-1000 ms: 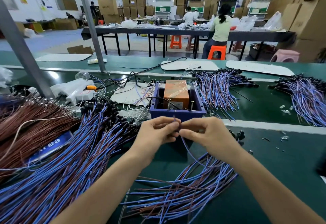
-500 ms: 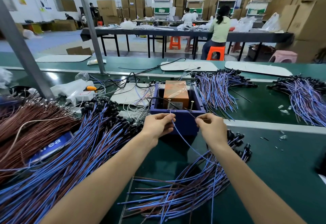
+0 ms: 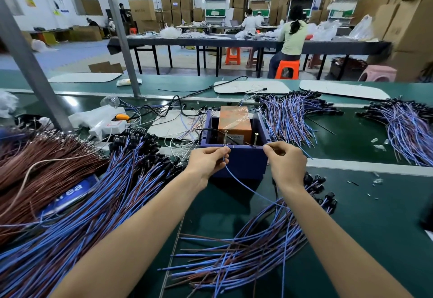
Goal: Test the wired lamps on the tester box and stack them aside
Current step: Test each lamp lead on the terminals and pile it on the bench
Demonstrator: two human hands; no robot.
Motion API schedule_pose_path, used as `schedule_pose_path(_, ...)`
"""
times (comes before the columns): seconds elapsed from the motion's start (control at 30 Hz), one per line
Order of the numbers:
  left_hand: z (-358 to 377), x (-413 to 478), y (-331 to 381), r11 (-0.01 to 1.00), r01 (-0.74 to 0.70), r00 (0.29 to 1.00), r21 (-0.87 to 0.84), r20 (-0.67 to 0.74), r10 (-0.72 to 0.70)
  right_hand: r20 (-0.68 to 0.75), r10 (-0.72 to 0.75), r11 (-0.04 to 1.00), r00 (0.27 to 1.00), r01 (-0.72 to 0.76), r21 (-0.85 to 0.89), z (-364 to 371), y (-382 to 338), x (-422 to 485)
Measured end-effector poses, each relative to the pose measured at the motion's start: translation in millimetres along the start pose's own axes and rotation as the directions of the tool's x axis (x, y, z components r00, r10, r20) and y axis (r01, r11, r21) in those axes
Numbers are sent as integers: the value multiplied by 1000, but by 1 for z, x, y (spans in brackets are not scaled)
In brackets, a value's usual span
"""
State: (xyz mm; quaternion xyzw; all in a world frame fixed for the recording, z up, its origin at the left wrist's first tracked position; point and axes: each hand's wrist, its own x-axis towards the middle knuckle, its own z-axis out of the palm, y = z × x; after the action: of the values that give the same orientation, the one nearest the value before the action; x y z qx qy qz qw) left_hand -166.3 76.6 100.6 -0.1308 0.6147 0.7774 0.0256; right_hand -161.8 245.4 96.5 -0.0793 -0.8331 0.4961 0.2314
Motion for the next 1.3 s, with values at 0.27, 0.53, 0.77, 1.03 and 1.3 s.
schedule_pose_path(0.27,-1,5,-2,998,11,1000,-58,-16,-11,-32,-28,998,999,29,48,4,4,1)
schedule_pose_path(0.53,-5,-21,1,995,-68,993,77,100,61,64,-84,992,994,77,99,-2,2,-6)
schedule_pose_path(0.77,-83,-87,8,599,-546,412,585,810,-416,855,-58,996,515,91,12,-21,14,-54)
schedule_pose_path(1.03,-118,-32,-36,-130,-172,949,976,199,244,880,-74,978,470,208,-28,-2,7,-74)
schedule_pose_path(1.3,-105,-38,-44,-38,-294,838,955,277,471,835,-69,997,545,58,44,-5,16,-77)
